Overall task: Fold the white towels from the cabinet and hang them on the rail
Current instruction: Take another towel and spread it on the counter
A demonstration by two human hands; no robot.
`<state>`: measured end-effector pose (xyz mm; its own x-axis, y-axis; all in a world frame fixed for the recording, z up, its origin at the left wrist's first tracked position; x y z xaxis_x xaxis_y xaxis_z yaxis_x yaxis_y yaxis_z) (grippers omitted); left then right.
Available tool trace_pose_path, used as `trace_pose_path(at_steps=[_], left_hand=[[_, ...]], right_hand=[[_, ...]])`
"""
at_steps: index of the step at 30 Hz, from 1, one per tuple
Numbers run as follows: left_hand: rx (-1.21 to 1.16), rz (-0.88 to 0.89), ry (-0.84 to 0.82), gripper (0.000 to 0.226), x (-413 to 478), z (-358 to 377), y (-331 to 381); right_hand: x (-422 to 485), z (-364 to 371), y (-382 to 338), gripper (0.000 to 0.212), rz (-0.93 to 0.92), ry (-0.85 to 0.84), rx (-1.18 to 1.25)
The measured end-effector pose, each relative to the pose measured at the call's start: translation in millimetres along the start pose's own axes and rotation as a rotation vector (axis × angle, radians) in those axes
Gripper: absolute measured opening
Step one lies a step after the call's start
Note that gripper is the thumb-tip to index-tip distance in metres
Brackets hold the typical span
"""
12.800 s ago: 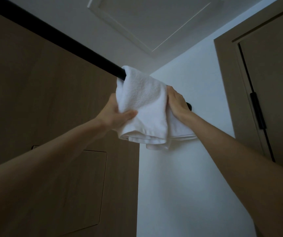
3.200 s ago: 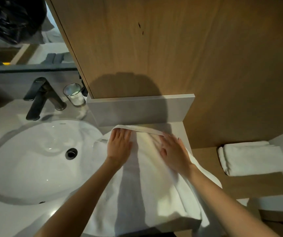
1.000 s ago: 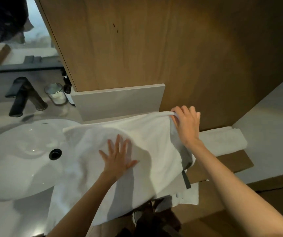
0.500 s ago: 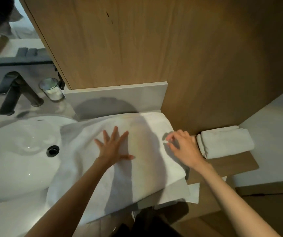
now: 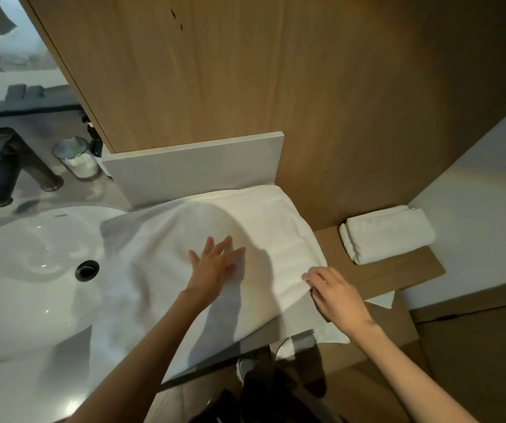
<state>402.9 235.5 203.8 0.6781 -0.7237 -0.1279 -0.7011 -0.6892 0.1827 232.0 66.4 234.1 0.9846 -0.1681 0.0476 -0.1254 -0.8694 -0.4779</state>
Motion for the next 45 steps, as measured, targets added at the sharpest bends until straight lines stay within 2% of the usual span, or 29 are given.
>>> trace_pose_path(at_steps=[5, 8, 10, 12, 13, 16, 18, 19, 21, 23, 26, 29, 31, 34, 37, 41, 45], left_hand=[[-0.060, -0.017, -0.044, 0.042, 0.4, -7.4, -0.1], [-0.046, -0.023, -0.155, 0.031, 4.4, -7.0, -0.6], [-0.197, -0.114, -0.180, 0.033, 3.5, -17.0, -5.2], [-0.488, -0.201, -0.127, 0.052, -0.2, -37.2, 1.5], [-0.543, -0.141, -0.065, 0.061, -0.2, -48.9, 14.9], [-0.586, 0.131, 0.099, 0.076, -7.5, -71.2, 62.3], [-0.510, 0.073, 0.122, 0.080, -10.0, -55.7, 62.6], [-0.467, -0.024, 0.148, 0.073, -12.8, -50.0, 53.2], [-0.453, -0.175, 0.135, 0.042, -22.9, -44.4, 34.4], [-0.531, -0.126, 0.068, 0.019, -22.3, -36.4, 26.0], [-0.707, -0.012, -0.084, 0.019, -18.3, -38.1, 20.6], [-0.772, -0.091, -0.174, 0.037, -15.0, -33.3, 5.3], [-0.795, -0.153, -0.206, 0.042, -13.7, -23.4, -3.0], [-0.842, -0.236, -0.203, 0.040, -12.2, -14.6, -10.7], [-0.885, -0.254, -0.207, 0.038, -12.2, -10.7, -12.9], [-0.904, -0.263, -0.233, 0.038, -11.6, -5.4, -12.3], [-0.878, -0.260, -0.243, 0.040, -10.9, -3.2, -9.0]], right_hand=[[3.7, -10.9, 10.6, 0.041, 0.165, 0.125, 0.092], [26.2, -42.4, -1.6, 0.029, 0.163, 0.207, 0.227], [48.9, -62.3, -19.3, 0.022, 0.096, 0.201, 0.279], [73.9, -70.2, -35.2, 0.022, 0.050, 0.143, 0.339], [85.5, -69.6, -40.5, 0.022, 0.045, 0.103, 0.376], [115.1, -59.1, -49.6, 0.023, 0.047, -0.016, 0.459], [127.6, -53.0, -47.4, 0.024, 0.080, -0.069, 0.528], [131.6, -52.6, -45.3, 0.025, 0.096, -0.082, 0.568], [135.2, -54.0, -39.2, 0.028, 0.125, -0.098, 0.641], [134.2, -55.7, -32.4, 0.031, 0.157, -0.109, 0.676], [129.0, -46.0, -22.6, 0.032, 0.184, -0.137, 0.612], [124.9, -30.2, -15.7, 0.024, 0.165, -0.101, 0.410], [119.7, -27.7, -22.9, 0.019, 0.105, 0.003, 0.210], [95.6, -27.1, -42.8, 0.014, 0.041, 0.110, 0.272], [65.6, -14.6, -58.0, 0.004, -0.063, 0.070, 0.259], [56.4, 11.7, -45.9, 0.030, -0.027, 0.042, 0.156], [68.9, 20.7, -47.0, 0.030, 0.055, 0.109, 0.122]])
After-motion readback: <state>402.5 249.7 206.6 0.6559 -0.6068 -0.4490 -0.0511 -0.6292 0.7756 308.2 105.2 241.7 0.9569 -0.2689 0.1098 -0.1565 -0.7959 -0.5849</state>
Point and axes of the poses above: each hand's wrist, its own x-axis towards the middle knuckle, its own z-axis out of the palm, y = z × x, the point moved 9 cm from there along x, towards the middle knuckle, and after that the axes turned 13 degrees about x, right-handed, at the moved point
